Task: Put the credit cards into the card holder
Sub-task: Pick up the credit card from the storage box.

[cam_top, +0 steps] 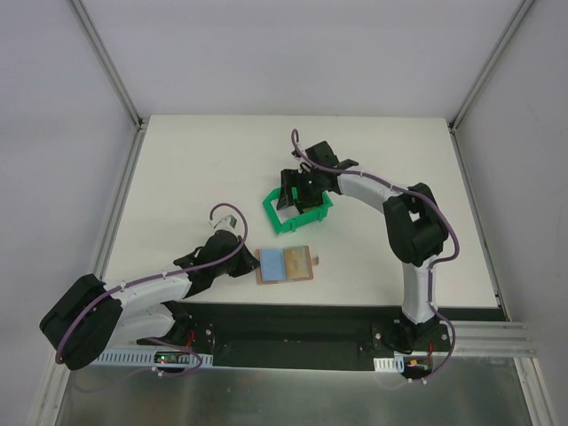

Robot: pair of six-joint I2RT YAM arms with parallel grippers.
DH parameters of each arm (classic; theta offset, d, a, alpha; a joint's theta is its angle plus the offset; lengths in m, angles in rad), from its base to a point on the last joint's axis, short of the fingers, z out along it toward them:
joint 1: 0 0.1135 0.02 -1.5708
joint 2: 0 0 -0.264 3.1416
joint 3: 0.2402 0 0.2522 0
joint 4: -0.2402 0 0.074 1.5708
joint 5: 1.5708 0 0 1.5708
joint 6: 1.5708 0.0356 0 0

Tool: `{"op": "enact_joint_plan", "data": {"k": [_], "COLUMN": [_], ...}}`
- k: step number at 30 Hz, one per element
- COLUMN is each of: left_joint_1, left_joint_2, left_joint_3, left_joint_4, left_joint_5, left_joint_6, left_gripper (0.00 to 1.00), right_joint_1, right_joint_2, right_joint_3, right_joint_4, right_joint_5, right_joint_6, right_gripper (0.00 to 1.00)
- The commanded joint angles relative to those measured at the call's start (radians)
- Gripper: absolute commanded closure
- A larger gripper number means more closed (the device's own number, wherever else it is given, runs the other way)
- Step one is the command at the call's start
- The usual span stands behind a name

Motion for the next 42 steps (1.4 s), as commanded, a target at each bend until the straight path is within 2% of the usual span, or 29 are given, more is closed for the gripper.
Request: {"op": "enact_joint_plan", "data": {"k": [1,6,18,33,42], "left_joint_1": [-0.007,-0.007,-0.007,-0.007,-0.007], "left_joint_2": [0.006,0.006,0.012,0.014,0.009], "left_joint_3": [0.007,0.012,0.018,0.019,0.013], "left_joint_4": [0.017,0.019,0.017,0.02,0.022], "left_joint_5": [-0.02,-0.02,-0.014,-0.012,-0.015], "left_joint_6": [-0.004,-0.002,0.003,0.004,0.004], "left_gripper": [1.0,1.0,1.0,1.0,1.0], "right_joint_1": [0.0,-0.007,-0.021,-0.031,-0.032], "right_joint_2": [0.011,0.007,-0.022,-0.044,-0.078], "right_joint_3": [0.044,0.049,0.041,0.046,0.078], "right_joint_4": [0.015,0.022,0.027,0.002,-0.067], "right_joint_5": [-0.064,-0.135,-0.164,-0.129,-0.012], "right_joint_6": [-0.009,-0.005,-0.005,-0.011,-0.074], "right_gripper": [0.16,0.23,0.45,0.75,0.92]}}
